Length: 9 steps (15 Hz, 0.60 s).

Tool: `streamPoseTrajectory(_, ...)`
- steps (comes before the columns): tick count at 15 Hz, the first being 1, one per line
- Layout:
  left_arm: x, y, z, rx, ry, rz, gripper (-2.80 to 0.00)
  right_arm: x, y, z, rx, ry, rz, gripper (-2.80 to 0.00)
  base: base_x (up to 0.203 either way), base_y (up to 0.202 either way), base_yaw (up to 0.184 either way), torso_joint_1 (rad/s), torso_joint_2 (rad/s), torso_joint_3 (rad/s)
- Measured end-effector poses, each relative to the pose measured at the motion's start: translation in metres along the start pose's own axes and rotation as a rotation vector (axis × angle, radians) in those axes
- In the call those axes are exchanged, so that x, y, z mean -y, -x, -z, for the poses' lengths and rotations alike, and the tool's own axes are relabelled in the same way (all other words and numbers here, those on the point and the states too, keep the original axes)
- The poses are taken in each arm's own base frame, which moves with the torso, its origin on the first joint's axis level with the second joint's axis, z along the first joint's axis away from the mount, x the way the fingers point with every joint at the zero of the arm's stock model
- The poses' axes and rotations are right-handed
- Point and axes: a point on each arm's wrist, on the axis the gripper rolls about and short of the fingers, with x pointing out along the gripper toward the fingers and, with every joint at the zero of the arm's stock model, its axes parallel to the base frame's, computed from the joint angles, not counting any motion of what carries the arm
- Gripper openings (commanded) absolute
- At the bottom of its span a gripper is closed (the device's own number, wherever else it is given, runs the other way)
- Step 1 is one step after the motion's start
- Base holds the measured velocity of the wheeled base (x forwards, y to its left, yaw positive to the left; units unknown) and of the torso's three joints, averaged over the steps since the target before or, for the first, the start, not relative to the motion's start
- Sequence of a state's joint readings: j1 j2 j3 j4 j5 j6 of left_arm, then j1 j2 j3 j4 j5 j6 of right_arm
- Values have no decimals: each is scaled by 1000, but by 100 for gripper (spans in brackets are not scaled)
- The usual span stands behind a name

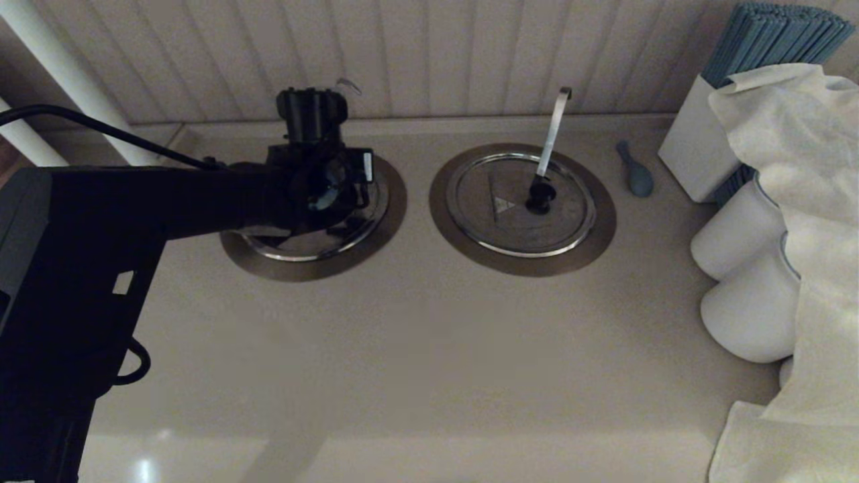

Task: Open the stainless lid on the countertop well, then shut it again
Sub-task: Stir with a spoon

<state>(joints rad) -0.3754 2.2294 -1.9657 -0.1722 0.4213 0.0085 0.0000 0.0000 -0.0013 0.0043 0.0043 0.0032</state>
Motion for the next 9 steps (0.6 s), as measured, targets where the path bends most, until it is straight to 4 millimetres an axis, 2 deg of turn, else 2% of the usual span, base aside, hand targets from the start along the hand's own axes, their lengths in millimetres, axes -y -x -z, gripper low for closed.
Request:
streamPoseTrajectory(3,-12,-6,-3,36,-1,-35,-280,0,0,0,0,0,0,-280,0,0,0,0,0,0)
streamPoseTrajectory(9,-11,-9,1,30,-10,-46,-280,0,0,0,0,0,0,-280,0,0,0,0,0,0)
